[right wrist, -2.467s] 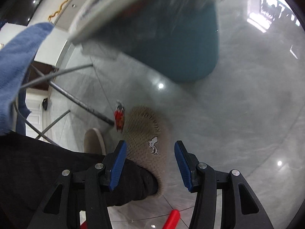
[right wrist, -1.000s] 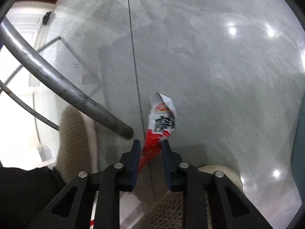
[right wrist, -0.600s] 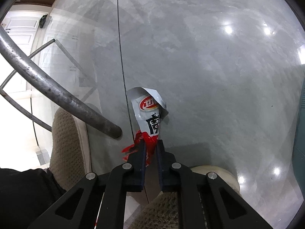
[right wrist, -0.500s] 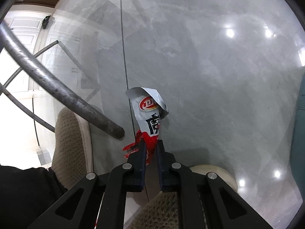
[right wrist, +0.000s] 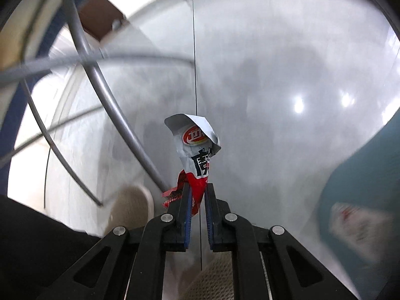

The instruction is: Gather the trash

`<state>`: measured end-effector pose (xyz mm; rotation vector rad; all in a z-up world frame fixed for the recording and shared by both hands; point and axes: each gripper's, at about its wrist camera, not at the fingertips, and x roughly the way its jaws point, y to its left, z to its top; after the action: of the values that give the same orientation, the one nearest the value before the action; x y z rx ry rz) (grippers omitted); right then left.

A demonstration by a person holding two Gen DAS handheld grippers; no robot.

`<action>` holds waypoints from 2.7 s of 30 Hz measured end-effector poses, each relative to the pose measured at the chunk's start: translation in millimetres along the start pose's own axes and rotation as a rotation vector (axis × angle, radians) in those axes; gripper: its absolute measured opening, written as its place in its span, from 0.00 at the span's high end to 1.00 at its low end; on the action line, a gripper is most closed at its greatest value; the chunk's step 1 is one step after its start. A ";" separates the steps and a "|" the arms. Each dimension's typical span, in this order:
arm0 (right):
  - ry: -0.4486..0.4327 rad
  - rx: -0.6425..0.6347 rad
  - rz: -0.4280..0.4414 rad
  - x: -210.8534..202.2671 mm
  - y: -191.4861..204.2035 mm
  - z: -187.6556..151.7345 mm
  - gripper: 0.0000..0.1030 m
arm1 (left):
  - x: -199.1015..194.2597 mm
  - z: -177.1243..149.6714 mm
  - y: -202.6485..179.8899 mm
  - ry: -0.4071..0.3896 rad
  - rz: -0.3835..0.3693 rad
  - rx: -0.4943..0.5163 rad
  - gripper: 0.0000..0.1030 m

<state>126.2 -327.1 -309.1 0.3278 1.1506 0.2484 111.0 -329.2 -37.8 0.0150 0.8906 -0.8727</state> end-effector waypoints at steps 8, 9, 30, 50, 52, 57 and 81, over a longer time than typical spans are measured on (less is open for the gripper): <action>-0.243 0.058 -0.126 -105.7 -28.7 34.9 0.90 | -39.6 5.2 -14.8 -0.091 0.021 0.014 0.56; -0.288 0.083 -0.149 -128.6 -34.4 33.5 0.90 | -43.8 5.6 -16.0 -0.099 0.020 0.010 0.56; -0.470 0.332 -0.490 -301.2 -45.4 -32.7 0.40 | -169.2 -19.1 -30.9 -0.230 0.094 -0.019 0.40; -0.886 -0.021 -0.296 -422.9 195.9 7.2 0.04 | -373.1 -142.2 140.7 -0.436 0.552 -0.232 0.39; -0.847 -0.066 -0.283 -410.3 214.1 16.0 0.04 | -383.6 -154.8 165.7 -0.415 0.577 -0.273 0.39; -0.692 -0.133 -0.222 -352.8 242.1 45.4 0.04 | -388.9 -172.7 202.8 -0.371 0.574 -0.328 0.39; -0.199 -0.133 0.011 -139.4 280.7 119.9 0.45 | -240.0 -130.4 249.1 -0.042 0.409 -0.399 0.59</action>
<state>175.4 -132.2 -40.3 0.2354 0.9317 0.2935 113.8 40.4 -41.1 -0.1620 0.9664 -0.3060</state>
